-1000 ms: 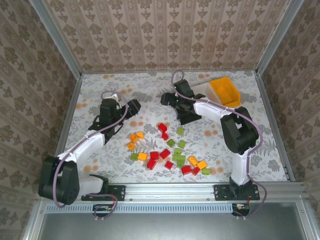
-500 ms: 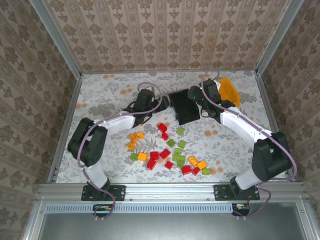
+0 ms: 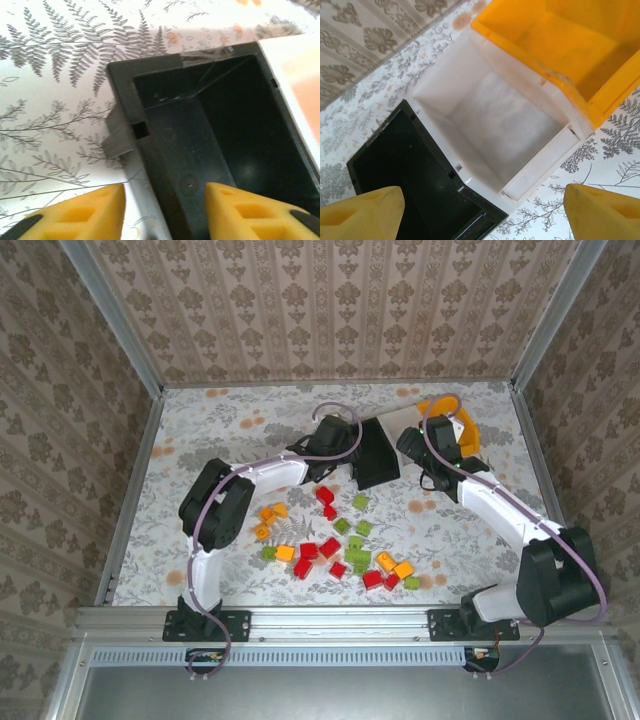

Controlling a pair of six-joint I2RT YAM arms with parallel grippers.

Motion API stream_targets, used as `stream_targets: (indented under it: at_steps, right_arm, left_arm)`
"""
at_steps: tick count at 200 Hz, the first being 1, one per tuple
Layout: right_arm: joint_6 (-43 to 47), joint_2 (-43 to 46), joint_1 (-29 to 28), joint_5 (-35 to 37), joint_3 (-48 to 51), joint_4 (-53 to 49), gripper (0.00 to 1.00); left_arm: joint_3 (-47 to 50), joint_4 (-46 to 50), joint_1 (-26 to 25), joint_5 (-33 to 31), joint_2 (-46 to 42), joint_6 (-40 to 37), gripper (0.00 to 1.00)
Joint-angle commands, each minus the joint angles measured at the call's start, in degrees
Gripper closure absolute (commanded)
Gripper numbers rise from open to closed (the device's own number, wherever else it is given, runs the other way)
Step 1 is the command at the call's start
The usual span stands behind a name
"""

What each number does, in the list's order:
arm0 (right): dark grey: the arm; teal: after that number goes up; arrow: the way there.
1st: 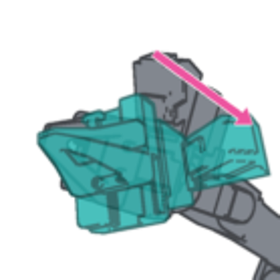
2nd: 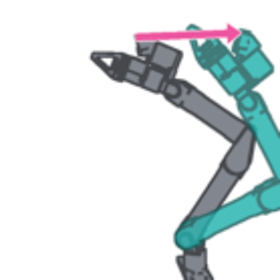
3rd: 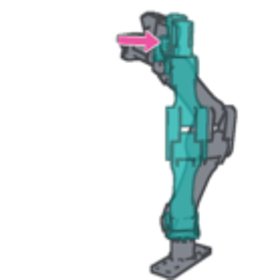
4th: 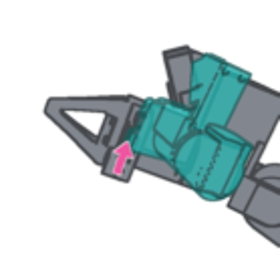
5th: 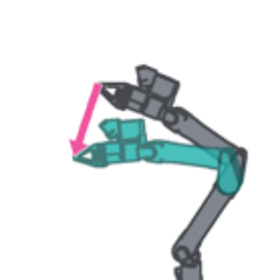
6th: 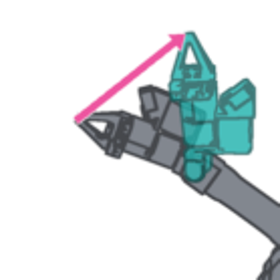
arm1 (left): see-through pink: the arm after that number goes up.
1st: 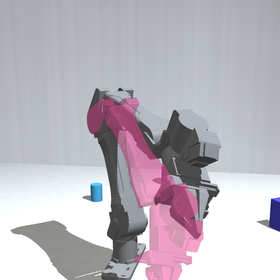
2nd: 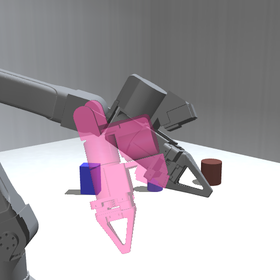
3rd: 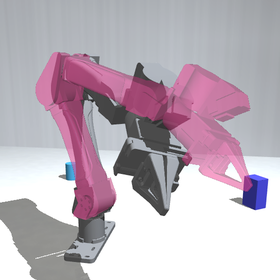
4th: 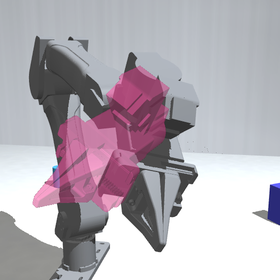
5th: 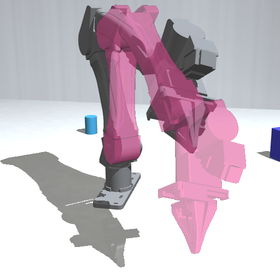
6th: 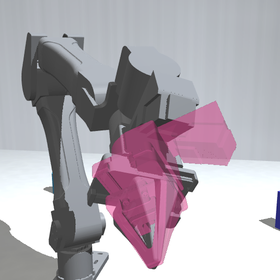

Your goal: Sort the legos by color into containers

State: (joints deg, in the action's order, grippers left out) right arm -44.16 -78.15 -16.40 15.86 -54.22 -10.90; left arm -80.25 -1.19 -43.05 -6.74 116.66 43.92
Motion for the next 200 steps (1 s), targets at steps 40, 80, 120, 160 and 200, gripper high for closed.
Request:
stream_targets:
  at_steps: [40,80,120,160,200]
  right_arm:
    - [-0.16,4.30,1.01,3.04,1.56,-0.72,0.15]
    - [-0.14,5.98,2.37,3.63,2.25,-1.10,0.15]
    - [0.04,6.61,3.22,3.41,3.16,-0.83,0.14]
    - [0.22,7.21,4.09,3.04,3.89,-1.13,0.14]
    - [0.47,7.97,4.60,2.45,4.51,-0.68,0.14]
  left_arm:
    - [-2.55,8.26,-0.02,-4.20,1.61,-1.47,0.80]
    - [-3.31,10.59,0.67,-4.41,1.74,-1.31,0.73]
    - [-3.80,8.66,0.76,-1.92,3.66,-0.91,0.55]
    - [-5.01,10.49,0.68,-3.46,4.50,0.16,0.78]
    - [-3.27,11.44,3.26,-4.25,1.86,-0.38,0.96]
